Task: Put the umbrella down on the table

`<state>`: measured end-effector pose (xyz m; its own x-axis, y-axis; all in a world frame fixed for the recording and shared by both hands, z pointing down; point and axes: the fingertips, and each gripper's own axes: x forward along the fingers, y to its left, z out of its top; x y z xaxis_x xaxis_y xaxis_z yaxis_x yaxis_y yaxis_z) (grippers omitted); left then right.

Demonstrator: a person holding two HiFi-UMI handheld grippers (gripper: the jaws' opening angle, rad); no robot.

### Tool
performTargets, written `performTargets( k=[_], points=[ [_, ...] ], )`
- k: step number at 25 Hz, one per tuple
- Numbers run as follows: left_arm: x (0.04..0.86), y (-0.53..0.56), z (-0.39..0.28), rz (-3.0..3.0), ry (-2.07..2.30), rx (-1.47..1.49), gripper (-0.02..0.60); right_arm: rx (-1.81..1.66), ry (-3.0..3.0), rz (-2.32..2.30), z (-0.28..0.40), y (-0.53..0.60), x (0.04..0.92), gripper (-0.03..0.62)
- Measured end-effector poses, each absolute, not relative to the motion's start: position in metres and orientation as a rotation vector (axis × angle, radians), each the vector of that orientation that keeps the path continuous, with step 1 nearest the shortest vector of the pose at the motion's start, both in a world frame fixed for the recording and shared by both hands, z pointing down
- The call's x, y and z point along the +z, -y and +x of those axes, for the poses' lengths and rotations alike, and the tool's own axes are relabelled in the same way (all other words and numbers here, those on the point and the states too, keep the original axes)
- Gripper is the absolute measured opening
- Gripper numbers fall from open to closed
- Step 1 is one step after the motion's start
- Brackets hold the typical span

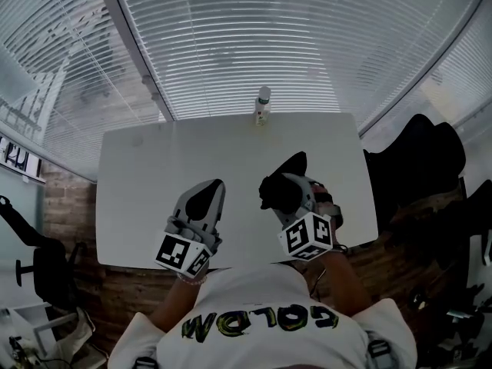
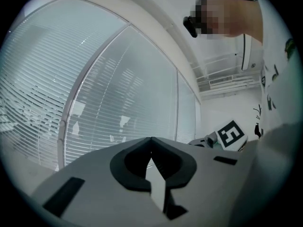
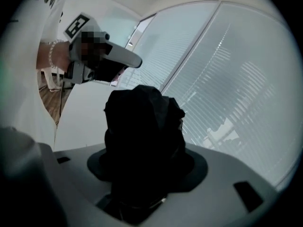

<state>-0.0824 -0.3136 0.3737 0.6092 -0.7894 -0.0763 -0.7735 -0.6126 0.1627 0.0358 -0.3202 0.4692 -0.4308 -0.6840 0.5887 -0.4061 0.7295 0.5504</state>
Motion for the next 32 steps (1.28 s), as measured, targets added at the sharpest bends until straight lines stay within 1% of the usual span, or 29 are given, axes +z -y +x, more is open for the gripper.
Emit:
performTargets(
  k=[11, 25, 32],
  points=[
    [0.381, 0.313, -0.086, 2.706, 1.323, -0.195, 0.011, -0.507, 1.825, 0.647, 0.025, 0.331, 0.539, 0.253],
    [0.382, 0.310, -0.092, 2.696, 1.313, -0.203, 0.011, -0.467, 1.680, 0.460, 0.020, 0.336, 0.620, 0.255],
    [0.384, 0.306, -0.095, 2.691, 1.315, -0.201, 0.011, -0.467, 1.583, 0.390, 0.030, 0.340, 0.661, 0.253]
  ],
)
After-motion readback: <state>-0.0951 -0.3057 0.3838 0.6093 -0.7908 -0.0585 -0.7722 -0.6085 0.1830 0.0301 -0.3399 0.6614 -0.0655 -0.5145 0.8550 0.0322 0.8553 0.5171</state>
